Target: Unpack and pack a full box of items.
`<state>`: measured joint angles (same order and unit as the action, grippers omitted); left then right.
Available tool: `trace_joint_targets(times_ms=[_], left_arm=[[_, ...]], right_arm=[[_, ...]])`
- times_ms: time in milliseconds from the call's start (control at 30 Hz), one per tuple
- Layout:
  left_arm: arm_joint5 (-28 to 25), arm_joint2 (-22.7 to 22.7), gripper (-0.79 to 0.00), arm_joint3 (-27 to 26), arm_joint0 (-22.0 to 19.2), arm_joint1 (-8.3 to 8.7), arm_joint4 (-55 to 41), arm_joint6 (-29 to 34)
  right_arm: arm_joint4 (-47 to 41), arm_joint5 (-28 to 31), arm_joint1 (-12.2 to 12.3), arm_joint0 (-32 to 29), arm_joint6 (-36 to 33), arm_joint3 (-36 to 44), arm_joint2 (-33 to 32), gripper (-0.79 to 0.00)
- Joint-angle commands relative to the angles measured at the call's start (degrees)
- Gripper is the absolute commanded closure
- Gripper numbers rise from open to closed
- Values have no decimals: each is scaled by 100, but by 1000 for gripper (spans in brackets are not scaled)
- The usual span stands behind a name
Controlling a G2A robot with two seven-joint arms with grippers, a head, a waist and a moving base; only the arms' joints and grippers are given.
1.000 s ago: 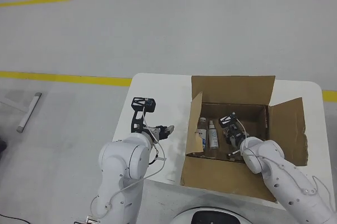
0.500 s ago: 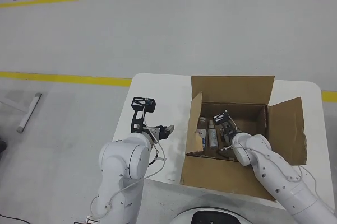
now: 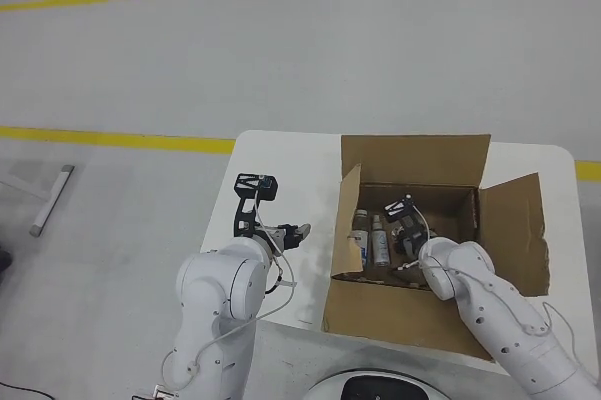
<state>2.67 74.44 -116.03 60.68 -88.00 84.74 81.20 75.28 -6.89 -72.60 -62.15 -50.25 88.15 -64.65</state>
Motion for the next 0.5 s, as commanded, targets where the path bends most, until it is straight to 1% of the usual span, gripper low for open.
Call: trace_joint_targets(times_ms=[0,33,67,100,133,167,200,367,467], left_arm=[[0,0,-785,0,0,0,0,0],[0,0,-785,0,0,0,0,0],[0,0,-785,0,0,0,0,0],[0,0,-785,0,0,0,0,0],[0,0,-785,0,0,0,0,0],[0,0,-785,0,0,0,0,0],[0,0,-785,0,0,0,0,0],[0,0,-785,0,0,0,0,0],[0,0,-785,0,0,0,0,0]], right_arm=[[-5,56,29,-143,-13,288,-146,-748],[-13,115,47,-223,34,483,-233,-742],[-38,190,66,-320,87,679,-327,-705],[-86,284,88,-431,154,901,-443,-616],[-122,349,110,-539,245,1153,-583,-363],[-165,428,134,-670,325,1403,-727,-237],[-200,507,158,-789,457,1713,-892,0],[-471,879,261,-1419,936,2959,-1781,0],[-695,1072,306,-1788,1214,3494,-2351,0]])
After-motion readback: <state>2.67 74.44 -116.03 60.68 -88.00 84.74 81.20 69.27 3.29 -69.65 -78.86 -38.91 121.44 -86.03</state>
